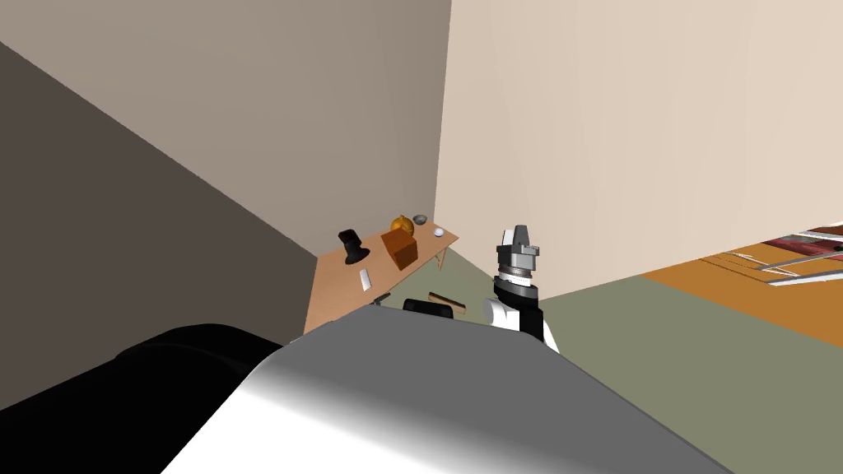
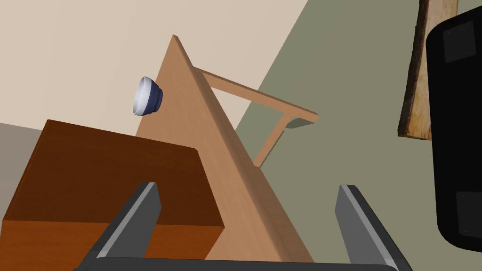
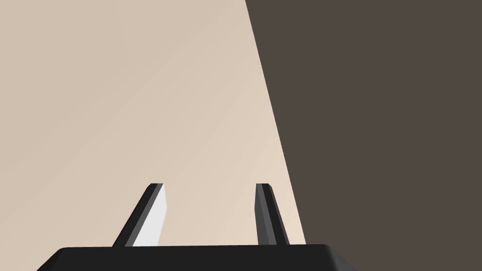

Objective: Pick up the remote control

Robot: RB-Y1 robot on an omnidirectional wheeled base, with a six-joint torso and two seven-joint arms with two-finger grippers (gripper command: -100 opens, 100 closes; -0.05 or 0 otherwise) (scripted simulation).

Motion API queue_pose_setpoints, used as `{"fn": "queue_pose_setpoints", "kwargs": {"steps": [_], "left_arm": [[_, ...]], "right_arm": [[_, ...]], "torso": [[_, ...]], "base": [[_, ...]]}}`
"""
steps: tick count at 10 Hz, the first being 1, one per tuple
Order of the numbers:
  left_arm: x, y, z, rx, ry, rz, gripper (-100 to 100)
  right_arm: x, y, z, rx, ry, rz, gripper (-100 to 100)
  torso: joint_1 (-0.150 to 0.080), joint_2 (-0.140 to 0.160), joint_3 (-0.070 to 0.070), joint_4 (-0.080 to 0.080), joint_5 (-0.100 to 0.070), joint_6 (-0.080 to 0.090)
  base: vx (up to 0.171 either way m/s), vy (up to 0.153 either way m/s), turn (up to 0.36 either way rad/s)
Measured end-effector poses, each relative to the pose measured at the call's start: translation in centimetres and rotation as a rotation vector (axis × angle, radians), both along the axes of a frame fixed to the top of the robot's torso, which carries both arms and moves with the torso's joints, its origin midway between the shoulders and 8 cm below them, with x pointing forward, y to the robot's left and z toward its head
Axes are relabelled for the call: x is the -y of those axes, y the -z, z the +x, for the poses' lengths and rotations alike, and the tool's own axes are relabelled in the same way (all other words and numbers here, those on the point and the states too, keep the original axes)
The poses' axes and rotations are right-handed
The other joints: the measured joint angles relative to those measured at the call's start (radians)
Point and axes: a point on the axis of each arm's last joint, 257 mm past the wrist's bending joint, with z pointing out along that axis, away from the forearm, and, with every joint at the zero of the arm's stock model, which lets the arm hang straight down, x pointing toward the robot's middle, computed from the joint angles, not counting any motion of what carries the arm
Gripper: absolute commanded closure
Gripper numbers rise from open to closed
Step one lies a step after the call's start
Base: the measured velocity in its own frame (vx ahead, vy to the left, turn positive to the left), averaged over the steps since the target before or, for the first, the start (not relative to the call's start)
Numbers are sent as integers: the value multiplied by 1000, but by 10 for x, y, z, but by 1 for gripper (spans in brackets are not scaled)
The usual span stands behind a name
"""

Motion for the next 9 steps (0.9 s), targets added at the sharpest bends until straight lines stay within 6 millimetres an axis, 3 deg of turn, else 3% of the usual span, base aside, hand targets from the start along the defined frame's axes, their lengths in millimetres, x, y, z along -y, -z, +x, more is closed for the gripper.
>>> {"fn": "queue_pose_setpoints", "kwargs": {"steps": [3,5,6,9], "left_arm": [[-40,44,-49,-183,6,94,-100],[-70,60,-80,-277,1,149,-100],[-81,67,-91,-311,-3,174,-100],[-111,83,-116,-394,-10,239,-100]], "right_arm": [[0,0,0,0,0,0,0],[0,0,0,0,0,0,0],[0,0,0,0,0,0,0],[0,0,0,0,0,0,0]], "torso": [[1,-1,-1,0,0,0],[0,0,0,0,0,0],[1,0,0,0,0,-2],[1,0,0,0,0,-1]], "base": [[36,6,-320],[27,8,-271],[9,9,38],[25,10,-313]]}}
